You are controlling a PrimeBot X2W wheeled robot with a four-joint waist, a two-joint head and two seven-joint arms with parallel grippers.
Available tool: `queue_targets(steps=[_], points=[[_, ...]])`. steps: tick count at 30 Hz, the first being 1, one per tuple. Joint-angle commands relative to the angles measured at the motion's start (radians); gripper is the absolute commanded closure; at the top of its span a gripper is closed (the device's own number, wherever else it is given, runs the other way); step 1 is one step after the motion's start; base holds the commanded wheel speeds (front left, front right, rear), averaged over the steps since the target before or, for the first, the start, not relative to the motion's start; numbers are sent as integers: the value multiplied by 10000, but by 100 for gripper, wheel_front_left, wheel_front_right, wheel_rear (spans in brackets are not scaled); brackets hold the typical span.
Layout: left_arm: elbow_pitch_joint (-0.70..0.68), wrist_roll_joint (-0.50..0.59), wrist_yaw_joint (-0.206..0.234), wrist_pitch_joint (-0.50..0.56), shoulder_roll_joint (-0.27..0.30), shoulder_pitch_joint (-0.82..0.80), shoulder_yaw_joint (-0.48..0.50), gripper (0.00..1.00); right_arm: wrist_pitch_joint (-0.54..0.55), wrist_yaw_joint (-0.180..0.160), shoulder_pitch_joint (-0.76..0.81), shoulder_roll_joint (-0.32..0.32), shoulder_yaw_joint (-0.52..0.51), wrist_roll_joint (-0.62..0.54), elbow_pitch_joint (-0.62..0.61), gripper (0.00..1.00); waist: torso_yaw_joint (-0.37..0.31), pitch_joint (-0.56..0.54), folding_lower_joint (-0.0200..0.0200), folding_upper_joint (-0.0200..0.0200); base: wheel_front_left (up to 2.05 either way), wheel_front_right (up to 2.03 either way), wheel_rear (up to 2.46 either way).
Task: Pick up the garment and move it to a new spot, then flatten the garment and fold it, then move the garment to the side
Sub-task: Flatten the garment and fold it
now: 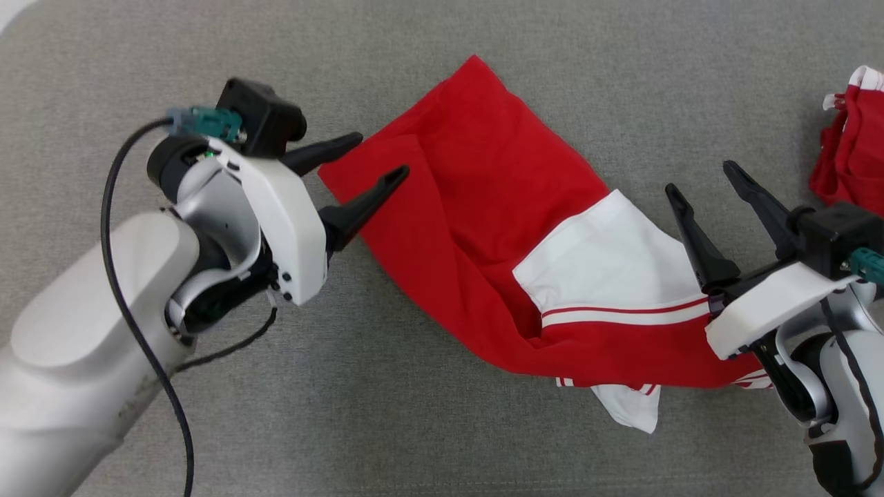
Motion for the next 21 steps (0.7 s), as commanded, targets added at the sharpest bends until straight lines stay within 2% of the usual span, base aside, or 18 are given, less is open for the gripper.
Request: queue_targets(steps=[1, 8, 14, 21], points=[[46, -306, -118, 416, 251, -876, 330, 0, 169, -2, -303, -272, 408, 219, -195, 0, -281, 380, 0, -1, 0, 0, 0], [608, -1914, -219, 1800, 181, -2437, -140, 0, 987, -2, -1379, -681, 1965, 1213, -152, 0, -717, 906, 0, -1, 0, 0, 0], [969, -2836, -222, 2176, 527, -3015, -592, 0, 1232, -2, -1863, -779, 2836, 1746, -224, 0, -1093, 1191, 0, -1, 0, 0, 0], [1553, -3319, -223, 2049, 834, -3118, -939, 0, 1135, -2, -2012, -721, 3436, 2007, -310, 0, -1425, 1342, 0, -1, 0, 0, 0]])
